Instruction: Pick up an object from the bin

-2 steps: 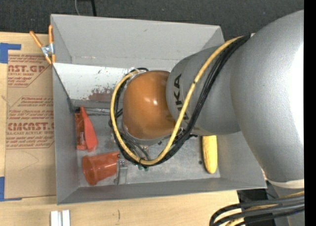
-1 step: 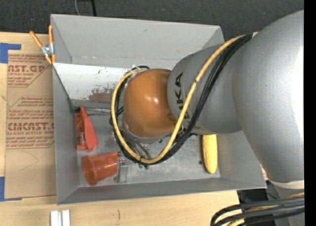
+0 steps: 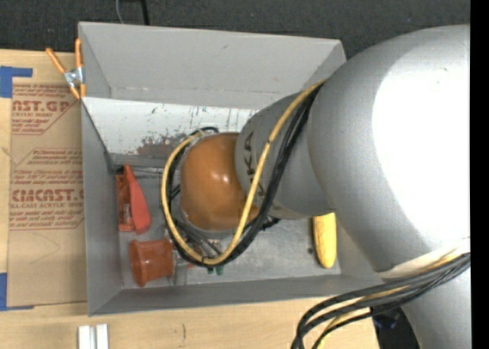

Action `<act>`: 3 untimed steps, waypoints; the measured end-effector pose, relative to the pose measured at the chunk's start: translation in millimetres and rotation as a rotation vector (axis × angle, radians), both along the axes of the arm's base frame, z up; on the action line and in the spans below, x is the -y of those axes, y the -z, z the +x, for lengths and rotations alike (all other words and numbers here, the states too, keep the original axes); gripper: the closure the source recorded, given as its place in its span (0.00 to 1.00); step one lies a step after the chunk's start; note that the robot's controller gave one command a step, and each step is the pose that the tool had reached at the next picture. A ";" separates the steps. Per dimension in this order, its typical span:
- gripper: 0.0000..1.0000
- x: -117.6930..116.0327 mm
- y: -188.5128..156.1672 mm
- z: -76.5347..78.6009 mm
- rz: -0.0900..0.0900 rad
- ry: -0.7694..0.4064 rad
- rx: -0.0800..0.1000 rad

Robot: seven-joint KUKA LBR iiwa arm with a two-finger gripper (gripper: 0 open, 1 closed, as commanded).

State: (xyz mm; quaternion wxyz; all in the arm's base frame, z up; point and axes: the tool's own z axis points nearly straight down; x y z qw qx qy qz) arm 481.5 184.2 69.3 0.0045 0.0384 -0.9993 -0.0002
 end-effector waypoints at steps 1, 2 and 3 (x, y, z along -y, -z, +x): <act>1.00 0.0 0.0 0.0 0.000 0.000 0.000; 1.00 -0.3 -40.4 0.4 -0.004 -0.009 -0.009; 1.00 3.2 -131.7 9.7 0.001 -0.025 0.001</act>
Offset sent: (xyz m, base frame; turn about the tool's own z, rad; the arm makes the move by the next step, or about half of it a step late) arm 0.0122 0.0047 0.1884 -0.0365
